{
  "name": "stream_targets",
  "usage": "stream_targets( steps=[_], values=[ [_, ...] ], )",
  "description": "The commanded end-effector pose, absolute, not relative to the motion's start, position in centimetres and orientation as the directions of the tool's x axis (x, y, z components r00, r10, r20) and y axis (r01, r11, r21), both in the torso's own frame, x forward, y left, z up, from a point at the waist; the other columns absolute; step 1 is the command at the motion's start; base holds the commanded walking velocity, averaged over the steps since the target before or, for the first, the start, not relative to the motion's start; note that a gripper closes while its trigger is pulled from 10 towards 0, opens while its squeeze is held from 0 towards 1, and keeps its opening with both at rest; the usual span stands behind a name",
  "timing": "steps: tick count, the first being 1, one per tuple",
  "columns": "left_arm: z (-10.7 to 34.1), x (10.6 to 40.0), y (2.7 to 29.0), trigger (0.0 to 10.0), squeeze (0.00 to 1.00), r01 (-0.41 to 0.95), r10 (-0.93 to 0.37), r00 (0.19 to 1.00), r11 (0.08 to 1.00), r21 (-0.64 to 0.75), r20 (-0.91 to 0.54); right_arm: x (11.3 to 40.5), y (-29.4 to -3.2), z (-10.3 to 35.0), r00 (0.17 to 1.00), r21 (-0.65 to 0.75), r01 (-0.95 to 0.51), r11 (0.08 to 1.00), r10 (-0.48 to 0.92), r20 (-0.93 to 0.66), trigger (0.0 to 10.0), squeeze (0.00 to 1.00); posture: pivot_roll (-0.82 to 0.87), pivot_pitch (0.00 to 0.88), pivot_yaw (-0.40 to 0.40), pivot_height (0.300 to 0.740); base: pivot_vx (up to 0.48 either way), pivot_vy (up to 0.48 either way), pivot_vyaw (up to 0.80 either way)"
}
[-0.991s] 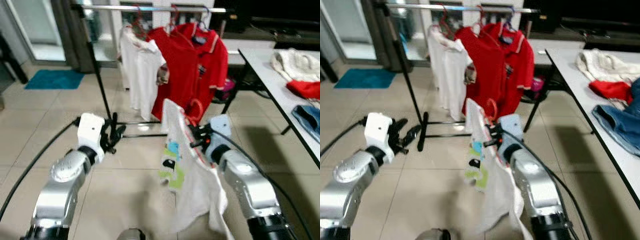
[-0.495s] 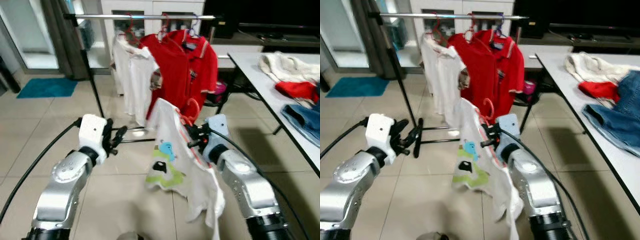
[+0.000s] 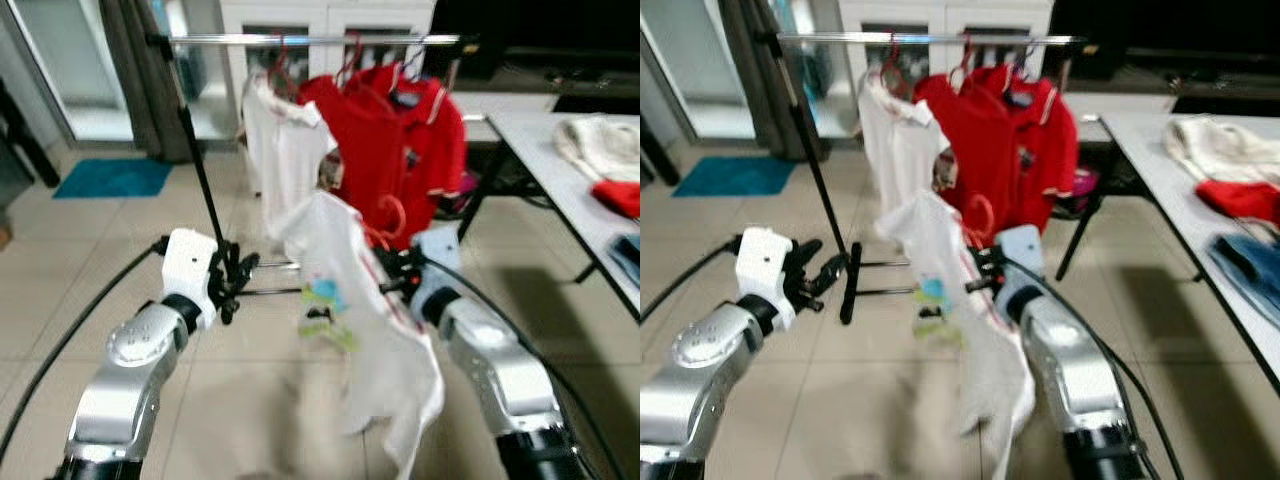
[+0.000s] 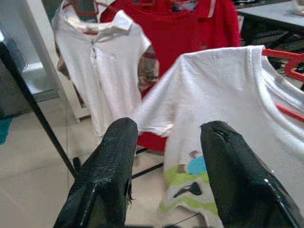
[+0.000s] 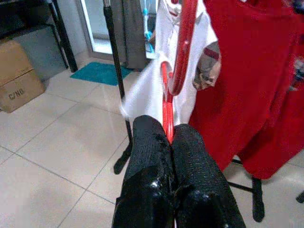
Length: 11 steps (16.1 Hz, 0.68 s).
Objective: Hang hanger
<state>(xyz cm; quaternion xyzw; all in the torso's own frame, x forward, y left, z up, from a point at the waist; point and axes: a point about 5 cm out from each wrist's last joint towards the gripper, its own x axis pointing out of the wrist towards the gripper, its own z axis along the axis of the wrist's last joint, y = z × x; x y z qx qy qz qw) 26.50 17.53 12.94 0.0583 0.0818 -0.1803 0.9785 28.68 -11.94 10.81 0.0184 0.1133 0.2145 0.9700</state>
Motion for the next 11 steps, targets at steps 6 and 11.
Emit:
stream_targets(
  steps=[6, 11],
  values=[
    [13.10, 26.45, 17.90, 10.0, 0.00, 0.358, -0.336, 0.921, 0.930, 0.087, -0.195, 28.84, -11.02, 11.60, 0.877, 0.079, -0.443, 0.893, 0.450, -0.171, 10.0, 0.00, 0.03, 0.000, 0.008, 0.740, 0.328, 0.000, 0.00],
    [13.19, 26.54, 17.78, 10.0, 0.00, 0.372, -0.349, 0.916, 0.924, 0.089, -0.199, 28.83, -10.82, 11.65, 0.872, 0.057, -0.456, 0.888, 0.458, -0.172, 10.0, 0.00, 0.03, 0.000, 0.011, 0.740, 0.331, 0.000, 0.00]
  ],
)
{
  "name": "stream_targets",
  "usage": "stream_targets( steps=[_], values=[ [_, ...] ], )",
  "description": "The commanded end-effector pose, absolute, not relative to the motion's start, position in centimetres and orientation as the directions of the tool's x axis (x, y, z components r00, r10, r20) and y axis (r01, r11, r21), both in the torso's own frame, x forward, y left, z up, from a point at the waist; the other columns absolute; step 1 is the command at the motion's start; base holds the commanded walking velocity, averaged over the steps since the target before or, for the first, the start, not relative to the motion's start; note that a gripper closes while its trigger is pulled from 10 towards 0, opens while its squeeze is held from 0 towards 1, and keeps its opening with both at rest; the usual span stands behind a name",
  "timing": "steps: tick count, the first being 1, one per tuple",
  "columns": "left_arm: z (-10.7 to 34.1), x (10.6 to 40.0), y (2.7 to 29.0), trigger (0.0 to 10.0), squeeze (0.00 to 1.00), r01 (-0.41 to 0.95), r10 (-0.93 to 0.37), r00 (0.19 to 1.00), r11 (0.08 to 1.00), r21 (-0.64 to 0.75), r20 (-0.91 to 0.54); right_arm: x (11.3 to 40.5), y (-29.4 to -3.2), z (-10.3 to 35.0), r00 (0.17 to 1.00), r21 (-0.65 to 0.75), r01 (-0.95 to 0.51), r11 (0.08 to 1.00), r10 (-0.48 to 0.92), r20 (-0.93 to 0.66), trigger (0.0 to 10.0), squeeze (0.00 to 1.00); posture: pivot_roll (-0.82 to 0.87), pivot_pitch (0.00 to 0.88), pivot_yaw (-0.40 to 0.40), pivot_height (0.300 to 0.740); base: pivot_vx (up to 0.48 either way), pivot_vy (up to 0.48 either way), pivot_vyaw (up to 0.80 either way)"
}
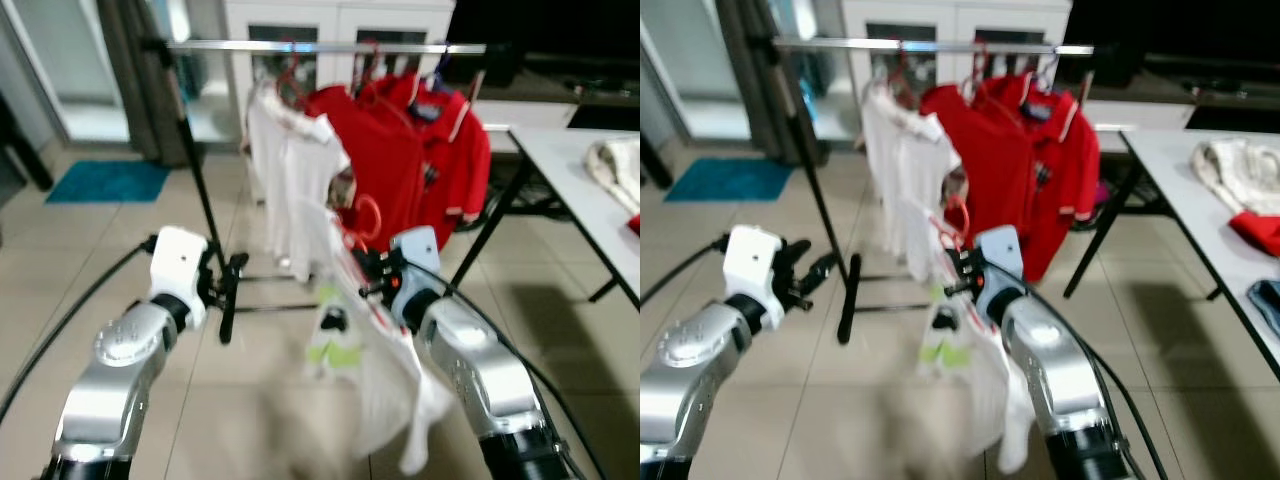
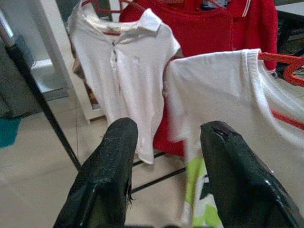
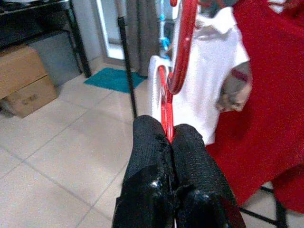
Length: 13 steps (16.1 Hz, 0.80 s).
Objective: Hang hanger
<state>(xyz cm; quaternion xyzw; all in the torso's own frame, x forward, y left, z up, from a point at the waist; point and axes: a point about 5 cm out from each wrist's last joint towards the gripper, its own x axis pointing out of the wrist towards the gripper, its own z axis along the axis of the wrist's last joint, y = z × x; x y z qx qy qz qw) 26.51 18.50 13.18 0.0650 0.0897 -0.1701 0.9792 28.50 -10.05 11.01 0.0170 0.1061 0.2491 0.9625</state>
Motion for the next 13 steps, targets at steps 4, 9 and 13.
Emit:
stream_targets(
  steps=[4, 9, 13],
  values=[
    [13.22, 26.61, 17.63, 10.0, 0.00, 0.380, -0.357, 0.912, 0.921, 0.090, -0.200, 28.68, -10.70, 11.53, 0.861, 0.046, -0.474, 0.880, 0.473, -0.185, 10.0, 0.00, 0.03, 0.000, 0.013, 0.740, 0.329, 0.000, 0.60],
    [13.15, 26.64, 17.54, 10.0, 0.00, 0.376, -0.354, 0.912, 0.923, 0.078, -0.205, 28.70, -10.80, 11.48, 0.868, 0.068, -0.459, 0.886, 0.464, -0.177, 10.0, 0.00, 0.03, 0.000, 0.014, 0.740, 0.320, 0.000, 0.00],
    [13.15, 26.61, 17.57, 10.0, 0.00, 0.378, -0.358, 0.910, 0.923, 0.067, -0.209, 28.66, -10.66, 11.50, 0.863, 0.064, -0.469, 0.881, 0.473, -0.179, 10.0, 0.00, 0.03, 0.000, 0.013, 0.740, 0.307, 0.000, 0.00]
  ],
)
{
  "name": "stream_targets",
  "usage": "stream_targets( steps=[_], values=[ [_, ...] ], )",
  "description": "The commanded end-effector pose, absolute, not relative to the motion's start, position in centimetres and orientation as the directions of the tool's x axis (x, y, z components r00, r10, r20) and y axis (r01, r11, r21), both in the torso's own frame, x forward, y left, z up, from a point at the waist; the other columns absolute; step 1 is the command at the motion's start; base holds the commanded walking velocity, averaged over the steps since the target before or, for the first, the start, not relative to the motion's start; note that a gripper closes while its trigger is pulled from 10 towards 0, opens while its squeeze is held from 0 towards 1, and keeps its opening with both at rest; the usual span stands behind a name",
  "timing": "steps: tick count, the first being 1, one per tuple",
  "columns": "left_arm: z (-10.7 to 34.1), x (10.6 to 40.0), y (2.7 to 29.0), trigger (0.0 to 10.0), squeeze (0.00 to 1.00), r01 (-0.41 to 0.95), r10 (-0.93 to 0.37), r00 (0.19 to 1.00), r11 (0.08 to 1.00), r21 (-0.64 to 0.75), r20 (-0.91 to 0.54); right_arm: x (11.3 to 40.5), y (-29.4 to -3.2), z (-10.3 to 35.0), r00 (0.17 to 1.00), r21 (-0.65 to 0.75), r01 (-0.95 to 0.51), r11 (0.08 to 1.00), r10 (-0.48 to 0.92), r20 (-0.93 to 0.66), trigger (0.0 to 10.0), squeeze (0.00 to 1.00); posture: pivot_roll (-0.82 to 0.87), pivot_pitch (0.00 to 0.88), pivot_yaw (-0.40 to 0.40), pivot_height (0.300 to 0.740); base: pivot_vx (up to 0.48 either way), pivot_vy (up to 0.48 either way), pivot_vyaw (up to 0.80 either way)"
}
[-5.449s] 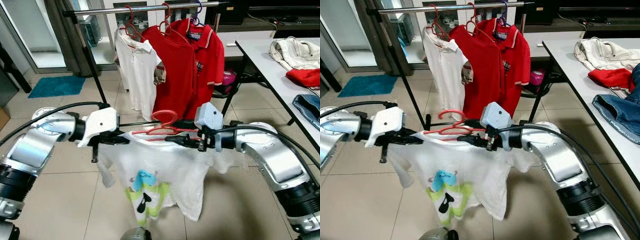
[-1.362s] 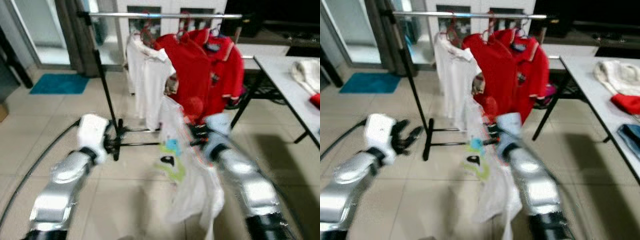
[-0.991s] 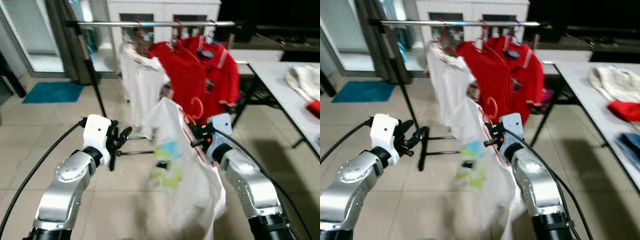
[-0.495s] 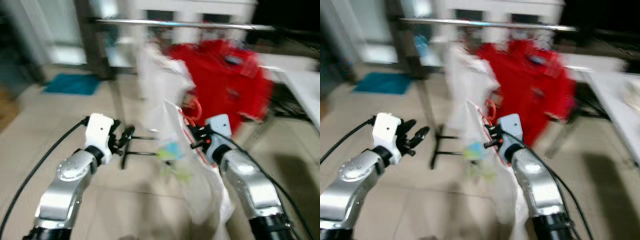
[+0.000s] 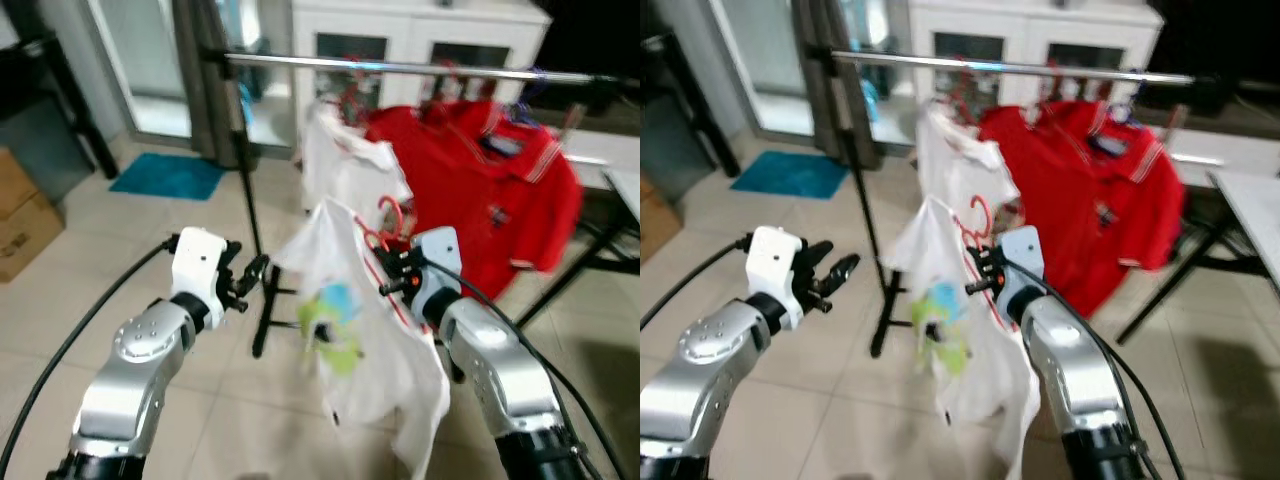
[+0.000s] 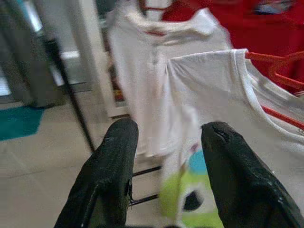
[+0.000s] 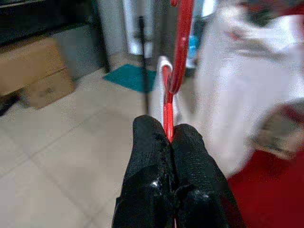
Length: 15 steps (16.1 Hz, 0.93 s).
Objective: Hang hanger
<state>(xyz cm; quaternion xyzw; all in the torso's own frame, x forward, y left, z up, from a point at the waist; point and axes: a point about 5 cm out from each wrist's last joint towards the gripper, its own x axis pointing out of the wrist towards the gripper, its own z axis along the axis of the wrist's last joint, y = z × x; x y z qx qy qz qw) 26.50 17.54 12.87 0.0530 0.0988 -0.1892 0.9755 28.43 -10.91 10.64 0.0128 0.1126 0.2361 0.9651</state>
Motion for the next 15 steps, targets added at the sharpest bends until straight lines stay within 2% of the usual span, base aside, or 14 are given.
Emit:
stream_targets(
  steps=[1, 8, 10, 15],
  values=[
    [13.18, 26.62, 17.59, 10.0, 0.00, 0.378, -0.358, 0.910, 0.924, 0.065, -0.210, 28.64, -10.59, 11.49, 0.862, 0.064, -0.471, 0.880, 0.475, -0.179, 10.0, 0.00, 0.03, 0.000, 0.013, 0.740, 0.296, 0.000, 0.00],
    [13.33, 26.63, 17.57, 10.0, 0.00, 0.383, -0.364, 0.908, 0.922, 0.059, -0.207, 28.31, -10.07, 11.50, 0.835, 0.027, -0.523, 0.852, 0.518, -0.185, 10.0, 0.00, 0.03, 0.000, 0.019, 0.740, 0.313, 0.000, -0.08],
    [13.40, 26.70, 17.71, 10.0, 0.00, 0.379, -0.359, 0.910, 0.923, 0.065, -0.205, 28.35, -10.05, 11.59, 0.840, 0.024, -0.518, 0.855, 0.513, -0.176, 10.0, 0.00, 0.03, 0.000, 0.021, 0.740, 0.336, 0.000, 0.80],
    [13.59, 26.84, 17.80, 10.0, 0.00, 0.377, -0.356, 0.914, 0.922, 0.082, -0.196, 28.51, -10.04, 12.21, 0.846, -0.009, -0.515, 0.857, 0.507, -0.165, 10.0, 0.00, 0.03, 0.000, 0.025, 0.740, 0.340, 0.000, 0.00]
  ],
)
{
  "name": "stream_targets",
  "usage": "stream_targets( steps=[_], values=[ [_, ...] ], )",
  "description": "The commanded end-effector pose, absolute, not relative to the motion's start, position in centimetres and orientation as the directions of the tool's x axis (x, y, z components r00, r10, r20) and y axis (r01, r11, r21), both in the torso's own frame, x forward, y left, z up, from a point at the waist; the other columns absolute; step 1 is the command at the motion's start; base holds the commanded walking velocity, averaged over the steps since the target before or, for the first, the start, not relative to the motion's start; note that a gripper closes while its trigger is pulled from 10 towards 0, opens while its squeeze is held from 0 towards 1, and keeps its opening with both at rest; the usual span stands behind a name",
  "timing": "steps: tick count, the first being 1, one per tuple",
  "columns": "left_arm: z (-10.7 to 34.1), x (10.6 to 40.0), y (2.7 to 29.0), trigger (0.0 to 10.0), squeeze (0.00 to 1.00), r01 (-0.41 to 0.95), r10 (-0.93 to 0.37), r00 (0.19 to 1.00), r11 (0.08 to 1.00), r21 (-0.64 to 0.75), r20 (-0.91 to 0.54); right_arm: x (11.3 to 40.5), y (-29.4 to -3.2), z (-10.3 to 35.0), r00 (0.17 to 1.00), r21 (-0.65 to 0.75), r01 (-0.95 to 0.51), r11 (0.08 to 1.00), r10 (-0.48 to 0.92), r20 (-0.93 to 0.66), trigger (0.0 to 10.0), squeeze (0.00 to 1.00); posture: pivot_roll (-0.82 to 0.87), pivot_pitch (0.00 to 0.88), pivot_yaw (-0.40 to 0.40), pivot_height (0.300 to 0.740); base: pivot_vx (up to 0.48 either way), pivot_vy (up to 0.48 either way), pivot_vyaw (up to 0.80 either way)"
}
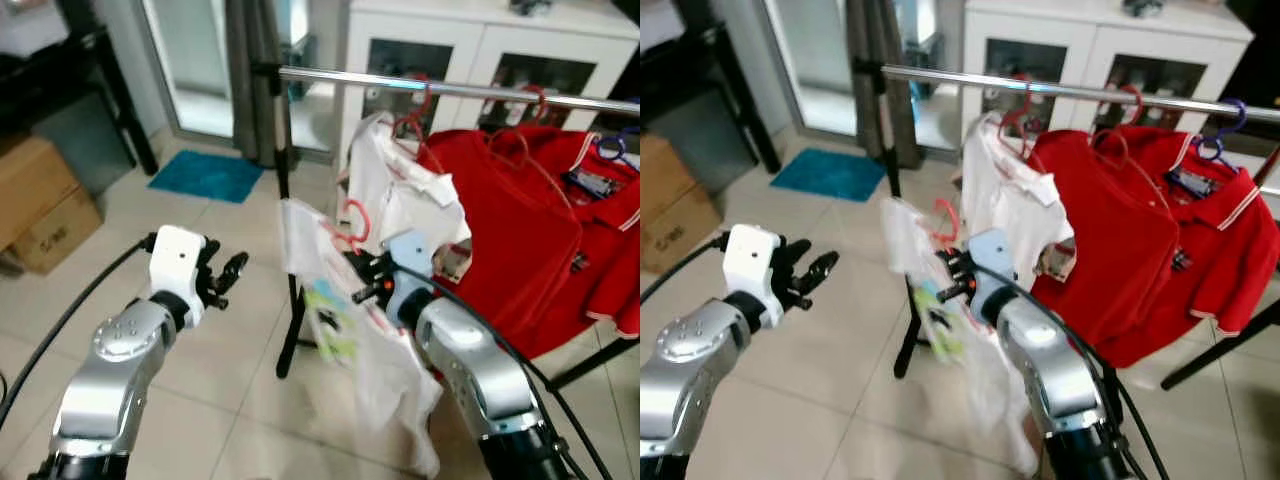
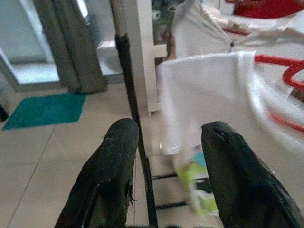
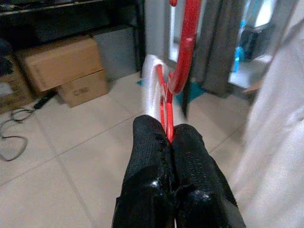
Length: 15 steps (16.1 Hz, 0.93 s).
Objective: Hang hanger
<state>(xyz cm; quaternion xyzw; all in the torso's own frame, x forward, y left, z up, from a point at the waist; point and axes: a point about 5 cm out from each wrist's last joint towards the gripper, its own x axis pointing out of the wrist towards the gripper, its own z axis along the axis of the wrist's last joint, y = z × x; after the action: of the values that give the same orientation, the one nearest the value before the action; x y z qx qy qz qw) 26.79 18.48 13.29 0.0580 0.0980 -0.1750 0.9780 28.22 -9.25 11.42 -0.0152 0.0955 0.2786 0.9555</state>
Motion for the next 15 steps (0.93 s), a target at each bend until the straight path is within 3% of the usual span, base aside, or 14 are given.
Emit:
stream_targets(
  steps=[1, 13, 15],
  values=[
    [13.6, 26.9, 17.8, 10.0, 0.00, 0.377, -0.356, 0.914, 0.922, 0.083, -0.196, 28.6, -10.0, 12.5, 0.849, -0.009, -0.512, 0.859, 0.504, -0.160, 10.0, 0.00, 0.03, 0.000, 0.025, 0.740, 0.345, 0.000, 0.00],
    [13.9, 26.8, 17.8, 10.0, 0.00, 0.379, -0.357, 0.918, 0.918, 0.113, -0.174, 29.8, -10.2, 14.7, 0.883, -0.012, -0.461, 0.887, 0.457, -0.106, 10.0, 0.00, 0.03, 0.000, 0.013, 0.740, 0.351, 0.000, 0.00],
    [14.2, 27.0, 17.8, 10.0, 0.00, 0.376, -0.356, 0.920, 0.919, 0.119, -0.163, 30.1, -10.4, 15.4, 0.908, 0.110, -0.403, 0.909, 0.412, -0.076, 10.0, 0.00, 0.03, 0.000, 0.016, 0.740, 0.354, 0.000, 0.00]
  ],
)
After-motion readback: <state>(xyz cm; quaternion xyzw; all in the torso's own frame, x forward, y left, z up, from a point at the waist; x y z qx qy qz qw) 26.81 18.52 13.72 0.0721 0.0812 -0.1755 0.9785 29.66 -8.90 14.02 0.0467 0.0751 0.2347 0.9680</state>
